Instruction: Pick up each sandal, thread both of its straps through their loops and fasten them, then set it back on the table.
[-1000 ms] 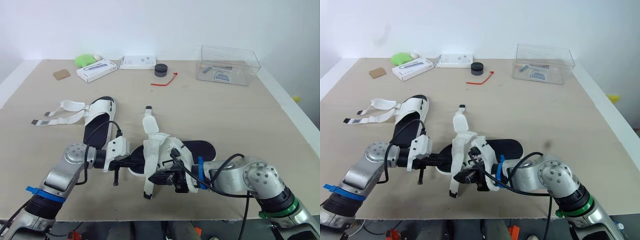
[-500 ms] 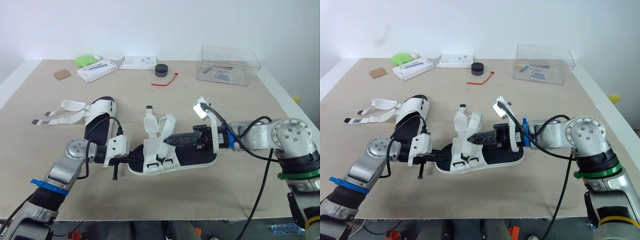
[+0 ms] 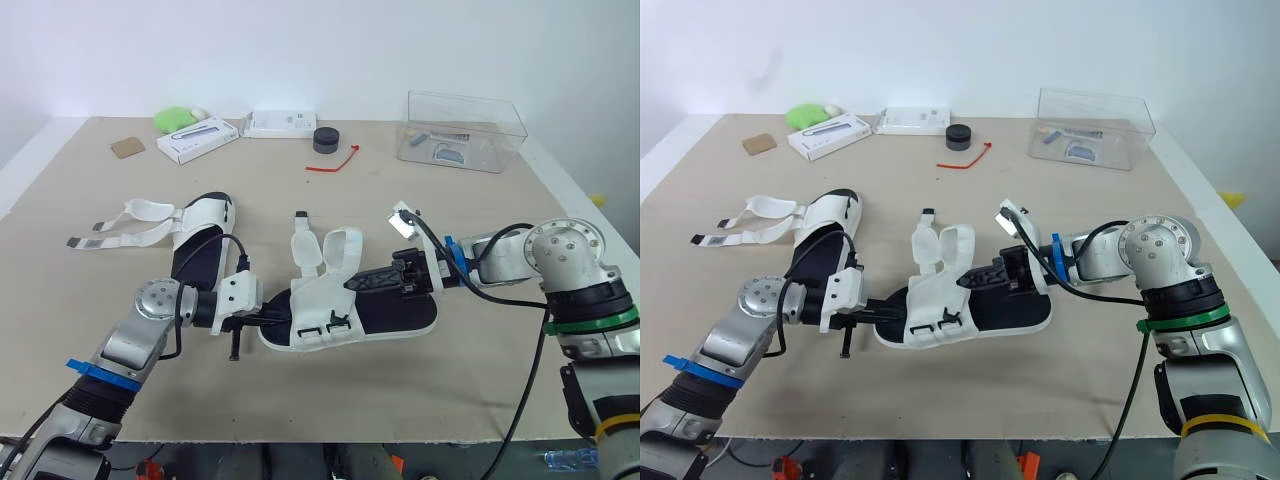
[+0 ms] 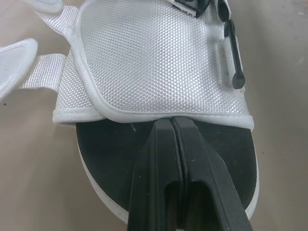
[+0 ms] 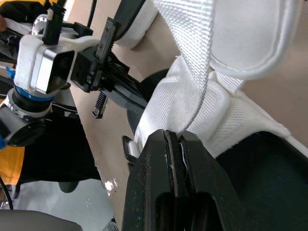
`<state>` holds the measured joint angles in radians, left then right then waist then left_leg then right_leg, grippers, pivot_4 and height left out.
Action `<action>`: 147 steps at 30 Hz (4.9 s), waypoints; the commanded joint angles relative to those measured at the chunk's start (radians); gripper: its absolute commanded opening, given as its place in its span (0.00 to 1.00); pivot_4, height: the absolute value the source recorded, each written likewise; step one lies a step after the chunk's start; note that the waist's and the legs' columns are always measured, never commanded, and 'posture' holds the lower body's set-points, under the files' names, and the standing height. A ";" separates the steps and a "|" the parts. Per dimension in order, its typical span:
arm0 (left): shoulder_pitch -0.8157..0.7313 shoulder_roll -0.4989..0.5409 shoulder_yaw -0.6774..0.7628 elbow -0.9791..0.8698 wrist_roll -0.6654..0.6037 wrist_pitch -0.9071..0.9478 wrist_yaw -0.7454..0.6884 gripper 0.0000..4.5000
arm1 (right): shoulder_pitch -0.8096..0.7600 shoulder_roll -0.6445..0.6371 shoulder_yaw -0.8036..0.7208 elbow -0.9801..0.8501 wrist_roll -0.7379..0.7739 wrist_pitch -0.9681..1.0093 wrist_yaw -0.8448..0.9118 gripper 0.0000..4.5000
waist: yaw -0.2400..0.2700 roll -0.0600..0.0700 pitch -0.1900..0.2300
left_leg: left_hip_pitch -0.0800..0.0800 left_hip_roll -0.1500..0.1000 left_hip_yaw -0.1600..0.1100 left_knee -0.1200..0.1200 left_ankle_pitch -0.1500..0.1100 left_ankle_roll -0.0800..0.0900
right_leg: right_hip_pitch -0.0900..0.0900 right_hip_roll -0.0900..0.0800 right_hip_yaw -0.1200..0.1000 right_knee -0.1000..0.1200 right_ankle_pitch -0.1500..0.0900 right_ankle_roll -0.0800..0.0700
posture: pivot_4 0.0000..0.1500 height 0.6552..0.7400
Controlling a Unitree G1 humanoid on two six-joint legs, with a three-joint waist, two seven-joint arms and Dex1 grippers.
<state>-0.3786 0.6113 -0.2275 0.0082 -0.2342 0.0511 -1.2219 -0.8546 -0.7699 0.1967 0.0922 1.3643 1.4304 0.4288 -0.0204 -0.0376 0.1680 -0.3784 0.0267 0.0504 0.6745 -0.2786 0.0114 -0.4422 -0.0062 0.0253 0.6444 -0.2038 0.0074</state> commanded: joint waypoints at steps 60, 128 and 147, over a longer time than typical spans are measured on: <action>0.030 -0.015 -0.024 -0.011 0.031 -0.001 0.025 0.00 | 0.007 0.162 -0.169 0.138 0.323 0.184 -0.354 0.02 | 0.000 0.000 0.000 | -0.001 -0.002 -0.001 0.000 0.000 0.000 | 0.000 -0.001 0.000 -0.001 0.000 0.001 | 1.00 1.00; 0.048 -0.016 -0.053 -0.009 0.048 -0.031 0.033 0.00 | -0.027 0.034 0.009 0.240 0.608 0.095 -0.435 0.02 | 0.000 0.001 -0.001 | -0.008 -0.002 -0.003 0.000 -0.002 0.004 | 0.000 -0.002 -0.003 -0.011 0.006 0.000 | 1.00 1.00; 0.045 -0.023 -0.058 0.006 0.055 -0.042 0.030 0.00 | -0.024 0.036 0.010 0.234 0.608 0.101 -0.417 0.02 | 0.000 0.001 -0.001 | -0.009 -0.002 -0.003 0.000 -0.002 0.003 | 0.000 -0.002 -0.003 -0.012 0.007 0.001 | 1.00 1.00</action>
<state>-0.3503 0.5934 -0.2478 -0.0086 -0.2137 -0.0004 -1.1871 -0.8617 -0.7235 0.2204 0.3391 1.9497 1.5291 -0.0046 -0.0202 -0.0366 0.1666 -0.3871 0.0248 0.0479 0.6747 -0.2805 0.0149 -0.4420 -0.0085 0.0224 0.6325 -0.1968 0.0082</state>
